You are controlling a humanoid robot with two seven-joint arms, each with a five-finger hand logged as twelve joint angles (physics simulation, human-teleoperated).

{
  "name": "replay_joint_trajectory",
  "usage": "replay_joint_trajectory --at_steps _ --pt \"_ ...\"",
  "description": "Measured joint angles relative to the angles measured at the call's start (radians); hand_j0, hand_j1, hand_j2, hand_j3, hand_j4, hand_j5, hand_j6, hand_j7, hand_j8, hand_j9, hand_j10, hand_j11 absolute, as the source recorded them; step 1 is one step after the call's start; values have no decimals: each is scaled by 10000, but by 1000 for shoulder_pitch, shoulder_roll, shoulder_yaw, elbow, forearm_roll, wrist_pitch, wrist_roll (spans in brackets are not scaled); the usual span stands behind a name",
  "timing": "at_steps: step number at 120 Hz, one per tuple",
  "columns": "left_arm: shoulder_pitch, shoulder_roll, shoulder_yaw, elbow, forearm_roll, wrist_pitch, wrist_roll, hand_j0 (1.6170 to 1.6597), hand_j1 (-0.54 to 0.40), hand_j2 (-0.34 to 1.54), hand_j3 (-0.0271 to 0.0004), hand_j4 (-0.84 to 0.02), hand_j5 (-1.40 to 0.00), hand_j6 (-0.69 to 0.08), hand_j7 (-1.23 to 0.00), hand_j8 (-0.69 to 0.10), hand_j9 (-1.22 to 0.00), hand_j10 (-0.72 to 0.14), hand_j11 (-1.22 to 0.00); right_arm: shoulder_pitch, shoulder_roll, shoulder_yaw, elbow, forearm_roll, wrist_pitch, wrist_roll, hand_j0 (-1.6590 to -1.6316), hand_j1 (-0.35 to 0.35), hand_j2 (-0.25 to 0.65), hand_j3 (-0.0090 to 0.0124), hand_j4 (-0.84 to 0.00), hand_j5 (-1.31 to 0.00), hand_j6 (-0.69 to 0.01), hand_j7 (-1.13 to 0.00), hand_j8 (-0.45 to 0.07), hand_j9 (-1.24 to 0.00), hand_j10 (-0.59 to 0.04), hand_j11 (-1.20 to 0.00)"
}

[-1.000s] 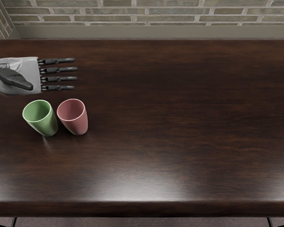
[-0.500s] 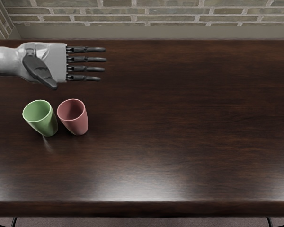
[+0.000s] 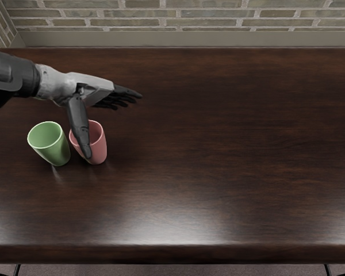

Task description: Pick up cup and place in cup with left hand

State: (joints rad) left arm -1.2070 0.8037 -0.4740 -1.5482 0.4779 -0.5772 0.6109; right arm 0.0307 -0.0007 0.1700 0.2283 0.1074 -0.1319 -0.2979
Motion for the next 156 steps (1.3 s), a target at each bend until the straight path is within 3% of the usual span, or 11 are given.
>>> replay_joint_trajectory --at_steps 37,58,74,93,132,156 --pt "17 7 79 -85 191 157 0 16581 3491 5 0 -25 -4 -32 -2 -29 -1 -20 0 1 -1 -1 0 0 0 0 -16581 -3139 -60 0 -293 -381 -293 -381 -293 -381 -293 -381" --pt "77 16 87 -113 270 218 0 16581 3491 8 0 -29 -5 -39 -3 -35 -1 -25 0 1 -1 -1 0 0 0 0 -16581 -3139 -60 0 -293 -381 -293 -381 -293 -381 -293 -381" --pt "92 -3 88 -119 368 274 0 16581 3491 10 0 -33 -5 -43 -3 -40 -2 -28 0 1 -1 -1 0 0 0 0 -16581 -3139 -60 0 -293 -381 -293 -381 -293 -381 -293 -381" --pt "150 -37 89 -129 511 345 0 16580 3491 14 0 -36 -6 -48 -4 -44 -2 -31 -1 2 -1 -1 0 0 0 0 -16581 -3139 -59 0 -293 -381 -293 -381 -293 -381 -293 -381" --pt "194 -22 89 -134 604 407 0 16580 3473 23 0 -58 -29 -71 -27 -67 -25 -52 -23 2 -1 -2 -1 0 0 0 -16581 -3139 -59 0 -294 -381 -293 -381 -293 -381 -293 -381" --pt "196 -20 89 -133 602 406 0 16580 2619 168 0 -779 -964 -792 -962 -788 -960 -773 -958 2 -1 -2 -1 0 0 0 -16581 -3139 -59 0 -293 -381 -293 -381 -293 -381 -293 -381"
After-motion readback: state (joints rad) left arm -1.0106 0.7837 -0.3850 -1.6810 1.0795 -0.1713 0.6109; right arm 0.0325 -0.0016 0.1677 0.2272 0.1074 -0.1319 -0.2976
